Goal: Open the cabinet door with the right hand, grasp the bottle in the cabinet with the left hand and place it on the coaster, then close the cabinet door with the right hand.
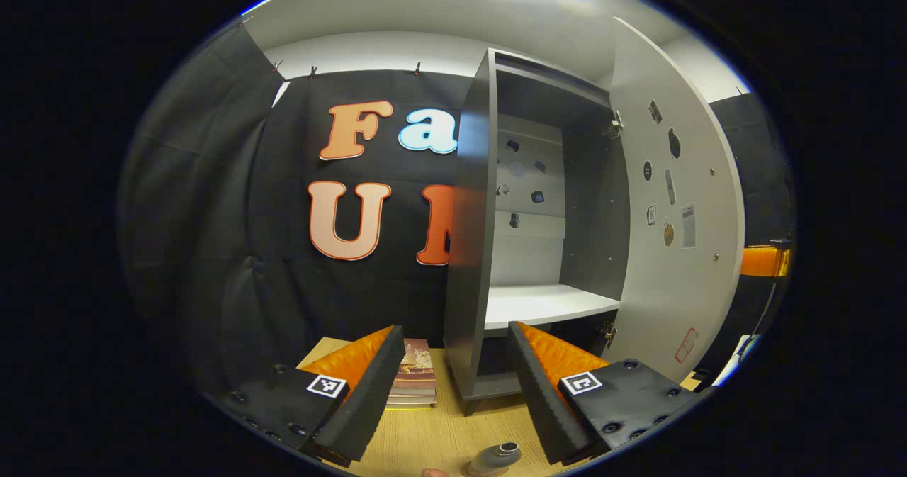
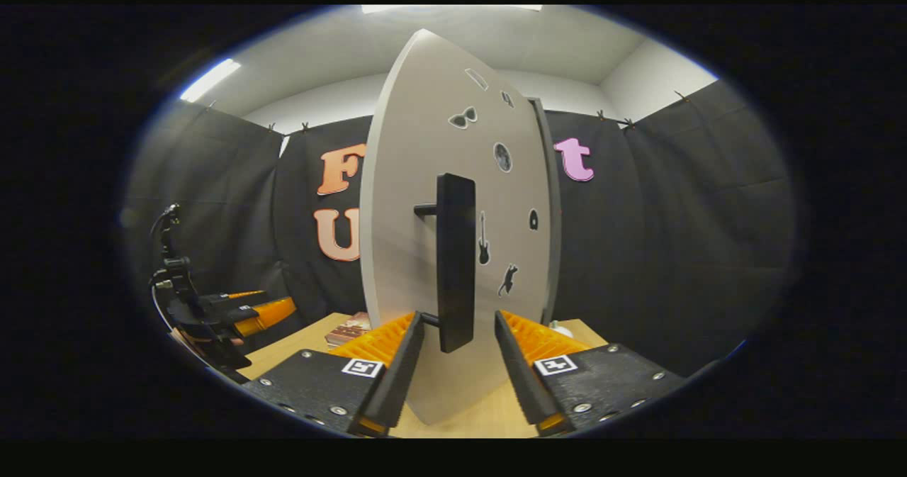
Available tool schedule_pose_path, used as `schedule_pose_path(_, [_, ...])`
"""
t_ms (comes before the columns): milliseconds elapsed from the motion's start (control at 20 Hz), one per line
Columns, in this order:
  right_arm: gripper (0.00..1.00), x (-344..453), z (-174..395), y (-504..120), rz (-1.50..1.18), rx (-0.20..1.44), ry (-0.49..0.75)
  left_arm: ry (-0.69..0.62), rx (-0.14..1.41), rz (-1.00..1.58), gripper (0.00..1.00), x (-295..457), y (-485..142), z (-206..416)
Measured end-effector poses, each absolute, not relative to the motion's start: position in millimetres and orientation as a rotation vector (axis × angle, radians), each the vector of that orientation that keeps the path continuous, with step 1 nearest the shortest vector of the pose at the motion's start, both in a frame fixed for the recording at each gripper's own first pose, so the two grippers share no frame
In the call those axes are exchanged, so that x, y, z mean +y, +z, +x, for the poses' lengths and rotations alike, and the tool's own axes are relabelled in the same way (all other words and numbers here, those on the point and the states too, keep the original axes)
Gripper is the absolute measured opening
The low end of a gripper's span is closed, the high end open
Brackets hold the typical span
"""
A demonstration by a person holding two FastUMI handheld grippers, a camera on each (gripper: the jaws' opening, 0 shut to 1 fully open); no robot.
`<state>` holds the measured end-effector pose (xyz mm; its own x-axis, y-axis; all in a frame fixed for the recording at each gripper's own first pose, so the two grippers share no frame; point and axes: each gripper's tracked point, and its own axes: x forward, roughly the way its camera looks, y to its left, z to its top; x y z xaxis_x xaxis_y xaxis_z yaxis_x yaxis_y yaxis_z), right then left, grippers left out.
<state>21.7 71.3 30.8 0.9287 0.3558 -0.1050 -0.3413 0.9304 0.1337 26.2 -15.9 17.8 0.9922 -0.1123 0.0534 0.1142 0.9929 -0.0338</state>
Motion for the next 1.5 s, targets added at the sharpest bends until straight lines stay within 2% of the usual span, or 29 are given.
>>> schedule_pose_path(50, [0.45, 84, 25, 33, 0.118, 0.122, 0.354, -0.132, -0.046, -0.034, 0.94, -11, 17, 32])
schedule_pose_path(100, [0.47, 97, 34, 31, 0.109, 0.123, 0.353, -0.148, -0.046, -0.033, 0.94, -7, 17, 37])
schedule_pose_path(200, [0.34, 124, 49, 29, 0.097, 0.128, 0.347, -0.178, -0.048, -0.028, 0.94, -1, 19, 46])
schedule_pose_path(500, [0.30, 180, 95, 28, 0.077, 0.133, 0.328, -0.209, -0.053, -0.054, 0.94, 8, 25, 56])
schedule_pose_path(600, [0.27, 189, 106, 25, 0.079, 0.143, 0.335, -0.199, -0.052, -0.056, 0.95, 10, 27, 58])
schedule_pose_path(650, [0.29, 194, 111, 23, 0.074, 0.144, 0.340, -0.195, -0.052, -0.055, 0.95, 10, 27, 59])
schedule_pose_path(700, [0.27, 198, 117, 23, 0.073, 0.146, 0.348, -0.189, -0.054, -0.053, 0.95, 10, 29, 60])
schedule_pose_path(800, [0.29, 209, 129, 21, 0.081, 0.155, 0.372, -0.176, -0.053, -0.053, 0.95, 10, 28, 62])
schedule_pose_path(1500, [0.29, 248, 192, 16, 0.135, 0.149, 0.477, -0.066, -0.023, -0.027, 0.95, 16, 23, 68])
